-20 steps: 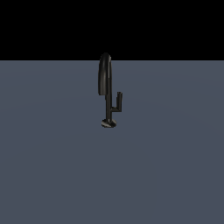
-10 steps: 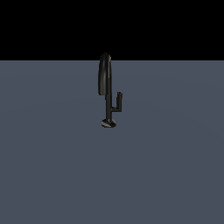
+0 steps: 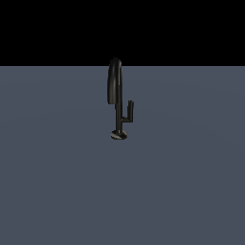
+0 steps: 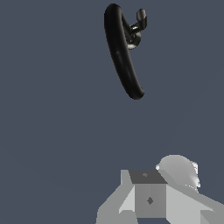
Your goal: Turn on the faucet by rotating a designated handle.
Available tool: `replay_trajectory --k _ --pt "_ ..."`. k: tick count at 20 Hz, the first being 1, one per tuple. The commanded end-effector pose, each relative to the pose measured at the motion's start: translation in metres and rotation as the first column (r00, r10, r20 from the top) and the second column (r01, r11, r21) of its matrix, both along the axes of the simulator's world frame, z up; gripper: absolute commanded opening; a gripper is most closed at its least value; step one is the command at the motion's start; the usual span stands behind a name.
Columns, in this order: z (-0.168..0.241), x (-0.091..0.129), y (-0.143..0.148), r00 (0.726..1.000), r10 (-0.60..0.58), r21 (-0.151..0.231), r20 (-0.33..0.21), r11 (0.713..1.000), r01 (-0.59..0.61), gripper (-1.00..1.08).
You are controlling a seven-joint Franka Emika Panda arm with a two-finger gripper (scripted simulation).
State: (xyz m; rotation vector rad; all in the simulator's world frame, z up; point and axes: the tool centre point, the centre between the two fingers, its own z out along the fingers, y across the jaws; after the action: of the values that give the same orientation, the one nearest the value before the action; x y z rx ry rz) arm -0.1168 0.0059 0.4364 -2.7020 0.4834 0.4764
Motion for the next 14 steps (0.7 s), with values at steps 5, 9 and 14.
replay_trajectory --k 5,9,14 --pt "-0.019 0.038 -0.004 0.990 -0.095 0.089 -0.101 0.991 0.104 -1.00" --pt "-0.033 0.061 -0.008 0.974 -0.149 0.139 -0.168 0.975 0.173 -1.00" --pt "-0.054 0.088 -0.014 0.943 -0.211 0.197 -0.257 0.944 0.265 -1.00"
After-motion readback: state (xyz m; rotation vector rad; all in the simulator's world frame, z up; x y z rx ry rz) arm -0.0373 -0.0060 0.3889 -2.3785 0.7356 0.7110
